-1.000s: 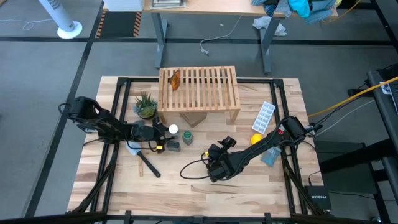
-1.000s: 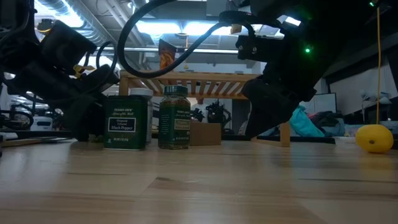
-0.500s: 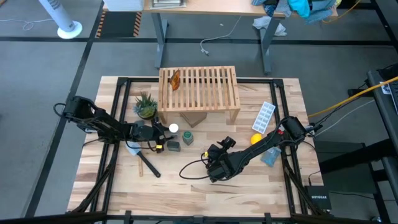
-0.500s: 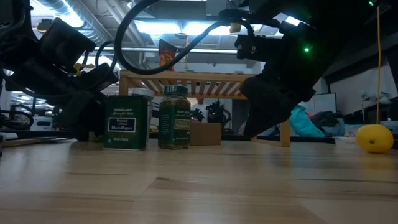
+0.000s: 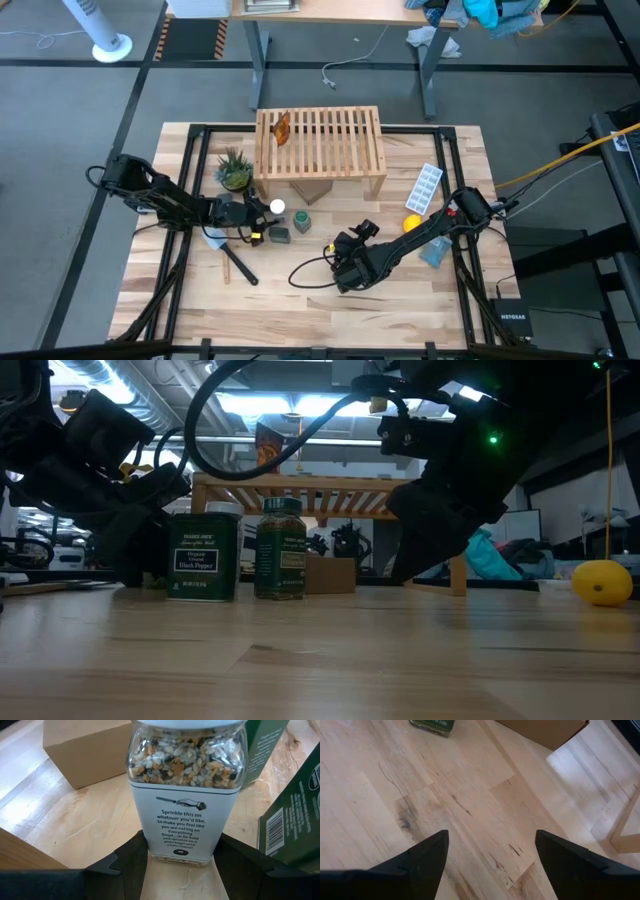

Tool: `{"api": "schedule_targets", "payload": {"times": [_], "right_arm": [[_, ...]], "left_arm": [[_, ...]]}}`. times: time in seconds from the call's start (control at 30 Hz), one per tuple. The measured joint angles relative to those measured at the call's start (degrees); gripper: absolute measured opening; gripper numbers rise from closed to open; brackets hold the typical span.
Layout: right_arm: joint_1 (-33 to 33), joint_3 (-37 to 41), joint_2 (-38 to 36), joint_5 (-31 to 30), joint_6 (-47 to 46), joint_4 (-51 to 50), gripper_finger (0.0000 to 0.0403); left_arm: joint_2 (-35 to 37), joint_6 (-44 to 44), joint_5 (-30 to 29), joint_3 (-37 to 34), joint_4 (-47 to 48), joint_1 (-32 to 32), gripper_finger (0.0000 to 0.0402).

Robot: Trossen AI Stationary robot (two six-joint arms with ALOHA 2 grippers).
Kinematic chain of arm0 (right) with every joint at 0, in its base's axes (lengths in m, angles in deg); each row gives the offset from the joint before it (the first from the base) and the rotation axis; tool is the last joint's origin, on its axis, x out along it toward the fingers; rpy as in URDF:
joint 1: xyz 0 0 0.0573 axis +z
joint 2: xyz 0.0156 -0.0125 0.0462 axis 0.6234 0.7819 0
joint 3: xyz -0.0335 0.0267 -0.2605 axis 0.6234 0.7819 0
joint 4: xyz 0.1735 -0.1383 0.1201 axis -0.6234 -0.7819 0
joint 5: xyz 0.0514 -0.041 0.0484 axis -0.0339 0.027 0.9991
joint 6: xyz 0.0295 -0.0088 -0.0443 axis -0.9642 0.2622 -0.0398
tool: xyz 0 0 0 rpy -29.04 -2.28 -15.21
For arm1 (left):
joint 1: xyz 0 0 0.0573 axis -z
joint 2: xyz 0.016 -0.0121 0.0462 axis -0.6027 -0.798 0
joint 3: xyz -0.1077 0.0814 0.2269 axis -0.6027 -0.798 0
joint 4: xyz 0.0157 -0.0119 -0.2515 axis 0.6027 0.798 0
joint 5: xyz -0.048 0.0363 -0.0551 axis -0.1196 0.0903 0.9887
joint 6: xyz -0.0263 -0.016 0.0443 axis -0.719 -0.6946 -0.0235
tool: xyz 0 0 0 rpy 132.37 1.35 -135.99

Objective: Shelf spices
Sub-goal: Remove the white seasoning bottle from the shelf to the table

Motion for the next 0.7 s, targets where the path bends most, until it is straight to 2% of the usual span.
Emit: {"api": "schedule_targets", "payload": {"times": [0.4, 0.7], "right_arm": [[0.00, 0.00, 0.00, 0.57, 1.07, 0.01, 0.0303], [-0.04, 0.00, 0.00, 3.89, 1.16, 0.42, 0.0303]], "left_arm": [[0.00, 2.46, -0.01, 0.02, -0.17, 0.01, 0.0200], [0.00, 5.27, -0.04, 0.04, -0.26, 0.01, 0.0200]]}}
